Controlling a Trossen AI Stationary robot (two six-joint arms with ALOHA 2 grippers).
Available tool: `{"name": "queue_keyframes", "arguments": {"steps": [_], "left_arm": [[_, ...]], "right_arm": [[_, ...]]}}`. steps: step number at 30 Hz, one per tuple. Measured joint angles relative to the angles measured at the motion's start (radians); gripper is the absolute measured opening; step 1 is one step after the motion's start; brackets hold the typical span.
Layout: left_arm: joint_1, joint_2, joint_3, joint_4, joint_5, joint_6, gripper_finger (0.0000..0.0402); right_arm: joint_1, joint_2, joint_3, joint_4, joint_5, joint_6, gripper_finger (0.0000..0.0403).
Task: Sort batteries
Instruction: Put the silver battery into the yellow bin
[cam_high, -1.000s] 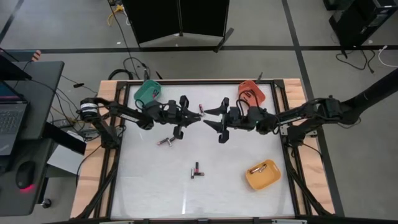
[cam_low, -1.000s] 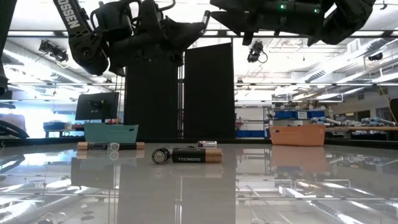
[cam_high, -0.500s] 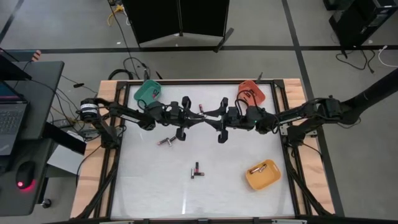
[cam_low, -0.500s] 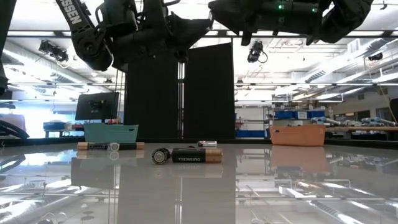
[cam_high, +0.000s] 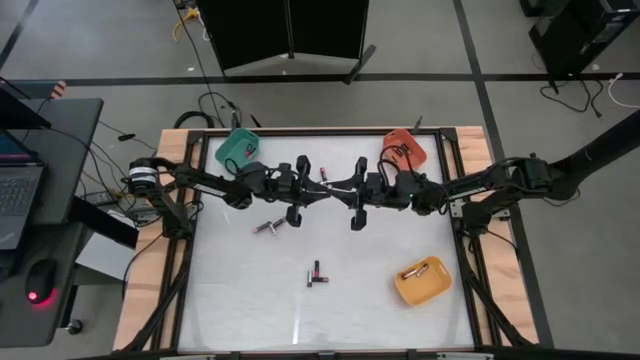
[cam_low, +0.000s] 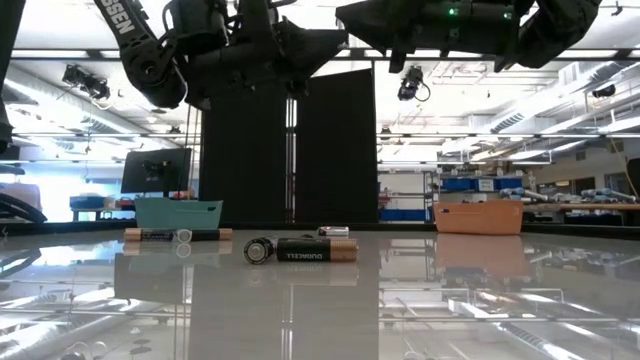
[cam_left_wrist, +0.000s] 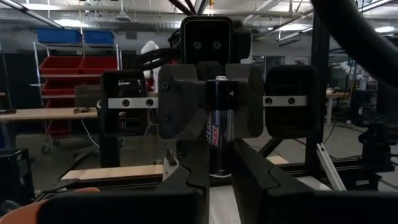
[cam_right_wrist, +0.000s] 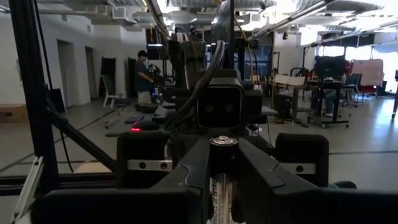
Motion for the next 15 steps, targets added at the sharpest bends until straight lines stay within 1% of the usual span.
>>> {"name": "queue_keyframes", "arguments": {"steps": [2,6,9,12,15], "left_arm": [[0.000,0.000,0.000,-0.001,-0.004,0.000,0.0056],[-0.001,0.001,-0.003,-0.011,-0.020,0.000,0.0113],[-0.001,0.001,-0.003,-0.031,-0.030,0.001,0.0145],[-0.001,0.001,-0.004,-0.051,-0.044,0.003,0.0160],[0.000,0.001,-0.005,-0.077,-0.047,0.025,0.0164]], "right_arm": [[0.000,-0.011,0.000,-0.018,0.000,-0.002,0.0064],[0.000,-0.070,0.000,-0.119,0.023,-0.008,0.0064],[0.000,-0.141,0.001,-0.201,0.051,-0.009,0.0064],[0.005,-0.211,0.024,-0.358,0.062,0.005,0.0064],[0.041,-0.272,0.091,-0.587,0.136,0.012,0.0064]]}}
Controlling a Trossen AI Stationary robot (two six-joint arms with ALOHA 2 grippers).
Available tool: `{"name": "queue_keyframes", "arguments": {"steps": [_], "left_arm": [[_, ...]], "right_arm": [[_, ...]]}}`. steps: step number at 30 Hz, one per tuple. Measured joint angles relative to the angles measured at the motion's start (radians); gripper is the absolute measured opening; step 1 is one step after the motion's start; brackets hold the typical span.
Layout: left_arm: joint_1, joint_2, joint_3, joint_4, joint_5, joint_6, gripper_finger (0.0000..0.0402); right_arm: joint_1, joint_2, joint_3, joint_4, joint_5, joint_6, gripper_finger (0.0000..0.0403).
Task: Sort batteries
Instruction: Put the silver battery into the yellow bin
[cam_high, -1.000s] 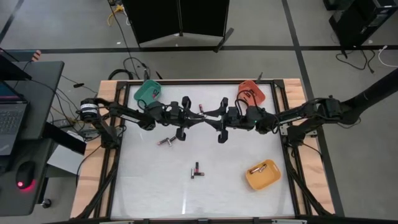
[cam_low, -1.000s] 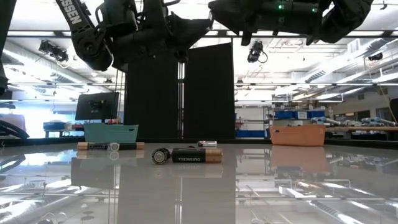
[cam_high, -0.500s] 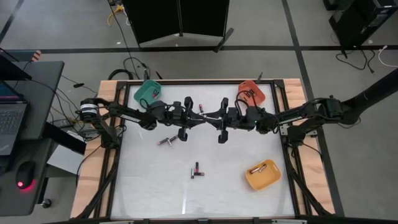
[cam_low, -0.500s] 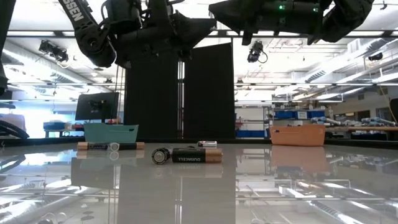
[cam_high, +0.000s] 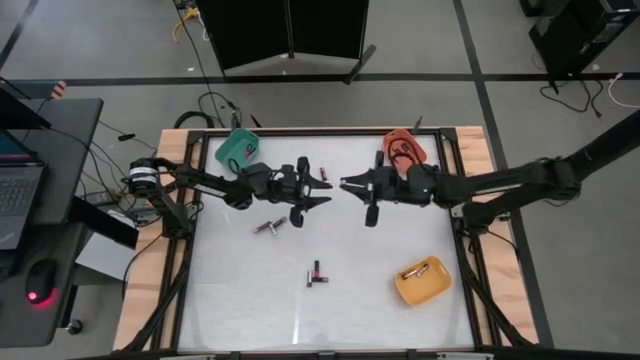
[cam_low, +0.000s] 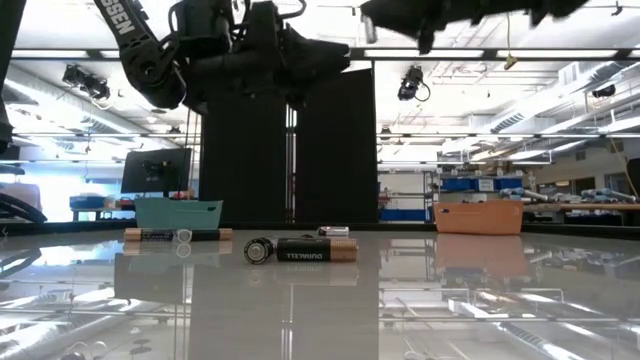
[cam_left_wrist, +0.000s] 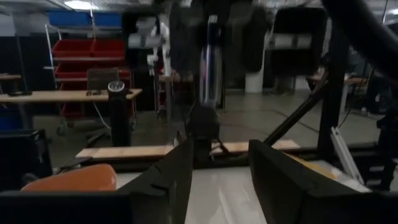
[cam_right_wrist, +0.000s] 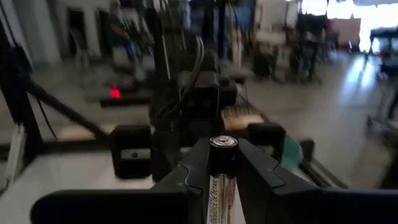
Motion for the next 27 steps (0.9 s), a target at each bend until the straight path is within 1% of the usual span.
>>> {"name": "queue_keyframes", "arguments": {"steps": [3,5,9,12,15,18,23,25,27], "left_arm": [[0.002,-0.004,0.000,-0.040,0.000,0.008,0.0165],[0.003,-0.006,0.000,-0.067,-0.001,0.031,0.0166],[0.006,-0.013,-0.001,-0.128,-0.012,0.061,0.0166],[0.008,-0.020,-0.002,-0.168,-0.023,0.083,0.0166],[0.008,-0.030,-0.001,-0.193,-0.050,0.106,0.0167],[0.008,-0.032,-0.001,-0.211,-0.073,0.119,0.0167],[0.008,-0.033,-0.001,-0.242,-0.074,0.118,0.0167],[0.008,-0.033,-0.001,-0.267,-0.074,0.125,0.0167],[0.008,-0.033,-0.002,-0.274,-0.088,0.133,0.0167]], "right_arm": [[0.056,-0.032,0.103,-0.319,0.076,0.073,0.0064],[0.102,-0.032,0.166,-0.522,0.111,0.168,0.0064],[0.188,0.000,0.242,-0.855,0.139,0.438,0.0064],[0.244,0.031,0.249,-1.042,0.117,0.652,0.0064],[0.293,0.050,0.249,-1.178,0.032,0.826,0.0064],[0.337,0.064,0.249,-1.275,-0.056,0.912,0.0064],[0.418,0.061,0.227,-1.359,-0.178,0.938,0.0064],[0.452,0.061,0.206,-1.363,-0.222,0.936,0.0064],[0.485,0.062,0.181,-1.359,-0.244,0.936,0.0064]]}}
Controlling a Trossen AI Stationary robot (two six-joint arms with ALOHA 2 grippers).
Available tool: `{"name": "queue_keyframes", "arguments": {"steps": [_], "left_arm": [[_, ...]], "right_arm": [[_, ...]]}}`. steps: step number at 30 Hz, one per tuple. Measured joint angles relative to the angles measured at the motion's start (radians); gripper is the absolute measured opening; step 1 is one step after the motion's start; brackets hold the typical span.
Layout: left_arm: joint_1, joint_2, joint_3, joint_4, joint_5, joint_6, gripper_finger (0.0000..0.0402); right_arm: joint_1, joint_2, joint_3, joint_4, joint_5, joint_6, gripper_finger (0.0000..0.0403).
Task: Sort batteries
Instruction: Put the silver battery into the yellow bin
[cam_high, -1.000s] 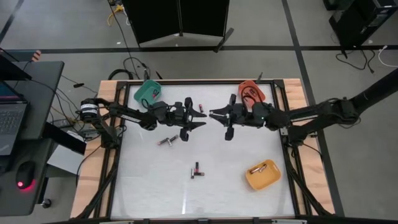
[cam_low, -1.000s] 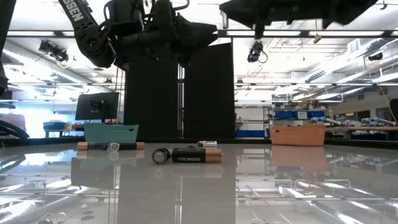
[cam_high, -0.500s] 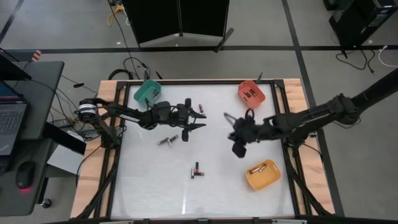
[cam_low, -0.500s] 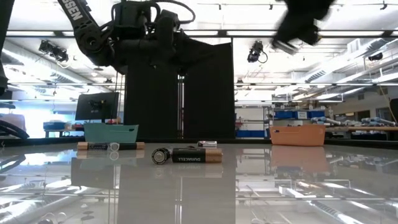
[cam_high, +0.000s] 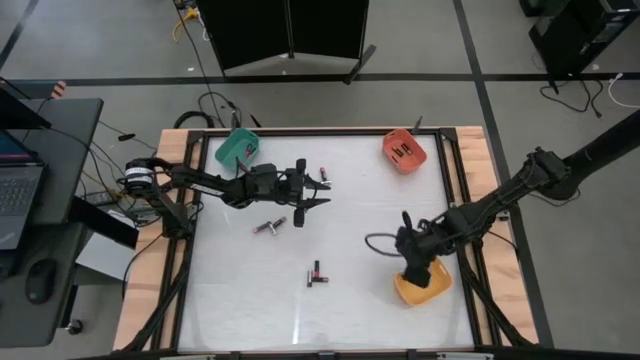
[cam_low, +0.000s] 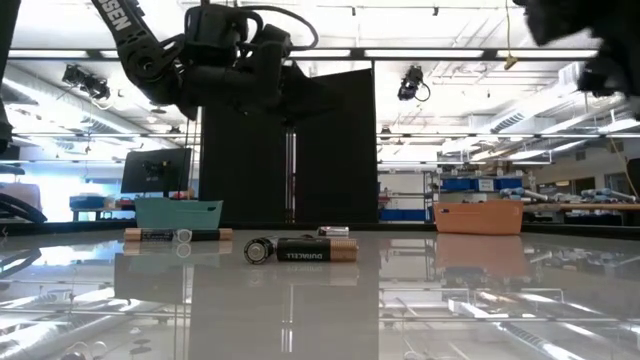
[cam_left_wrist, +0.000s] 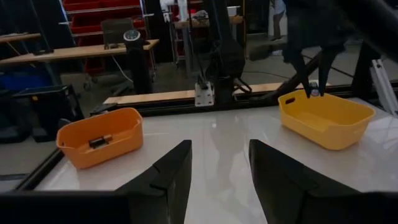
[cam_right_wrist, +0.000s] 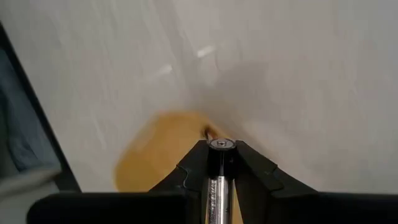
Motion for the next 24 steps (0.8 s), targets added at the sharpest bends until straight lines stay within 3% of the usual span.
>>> {"name": "queue_keyframes", "arguments": {"steps": [12,24], "left_arm": [[0.000,0.000,0.000,-0.009,-0.028,0.001,0.0167],[0.000,0.000,0.000,-0.040,-0.030,0.000,0.0167]], "right_arm": [[0.126,0.001,-0.191,0.052,-0.158,-0.003,0.0064],[0.133,0.001,-0.283,0.127,-0.191,-0.029,0.0063]]}}
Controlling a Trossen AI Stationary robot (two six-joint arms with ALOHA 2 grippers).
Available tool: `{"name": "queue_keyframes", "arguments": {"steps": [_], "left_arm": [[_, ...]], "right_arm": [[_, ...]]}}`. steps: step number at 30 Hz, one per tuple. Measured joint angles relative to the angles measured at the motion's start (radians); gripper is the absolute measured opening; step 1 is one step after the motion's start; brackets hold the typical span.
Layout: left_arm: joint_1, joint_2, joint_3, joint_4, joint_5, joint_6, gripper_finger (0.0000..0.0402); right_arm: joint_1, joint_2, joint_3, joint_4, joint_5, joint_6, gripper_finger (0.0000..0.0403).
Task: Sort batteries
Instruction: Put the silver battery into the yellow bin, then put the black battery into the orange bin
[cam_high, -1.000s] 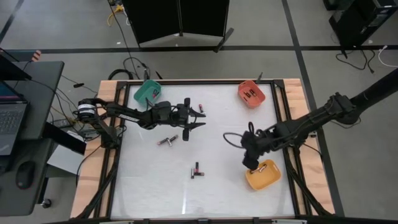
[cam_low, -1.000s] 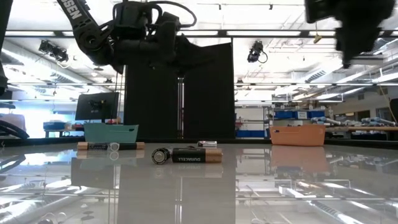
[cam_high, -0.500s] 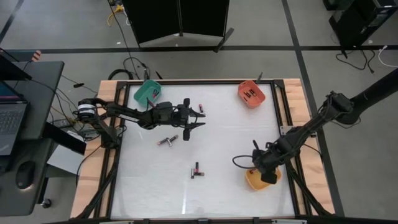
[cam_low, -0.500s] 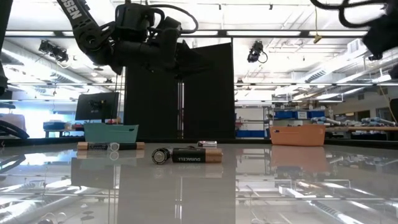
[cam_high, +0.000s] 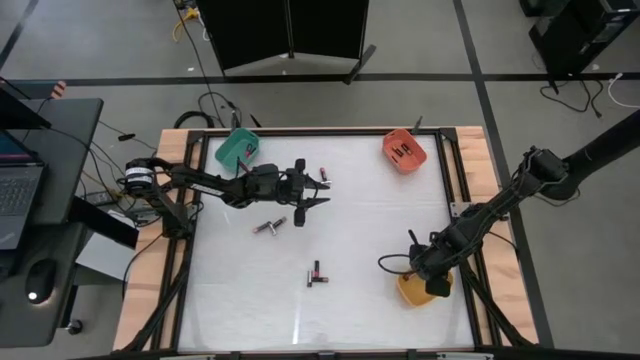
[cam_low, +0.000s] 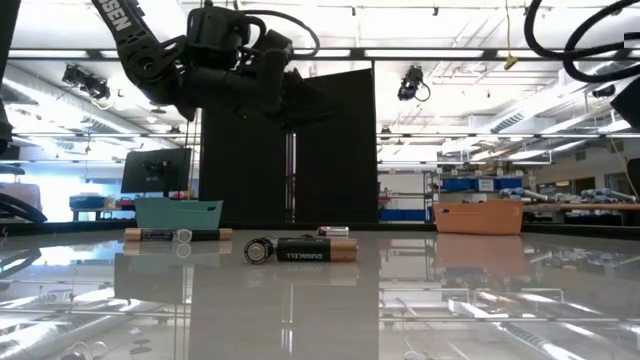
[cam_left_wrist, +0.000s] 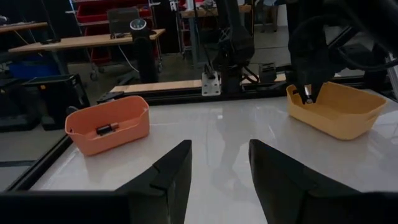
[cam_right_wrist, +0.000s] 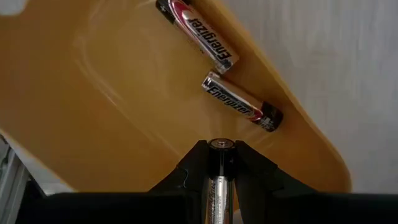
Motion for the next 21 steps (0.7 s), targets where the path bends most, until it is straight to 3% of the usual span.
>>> {"name": "queue_keyframes", "arguments": {"steps": [13,21], "left_arm": [[0.000,0.000,0.000,-0.019,-0.003,0.000,0.0167],[0.000,-0.001,0.000,-0.022,-0.006,-0.004,0.0167]], "right_arm": [[-0.030,0.000,-0.057,0.037,-0.011,-0.024,0.0075],[-0.059,0.000,-0.041,0.045,-0.010,-0.025,0.0111]]}}
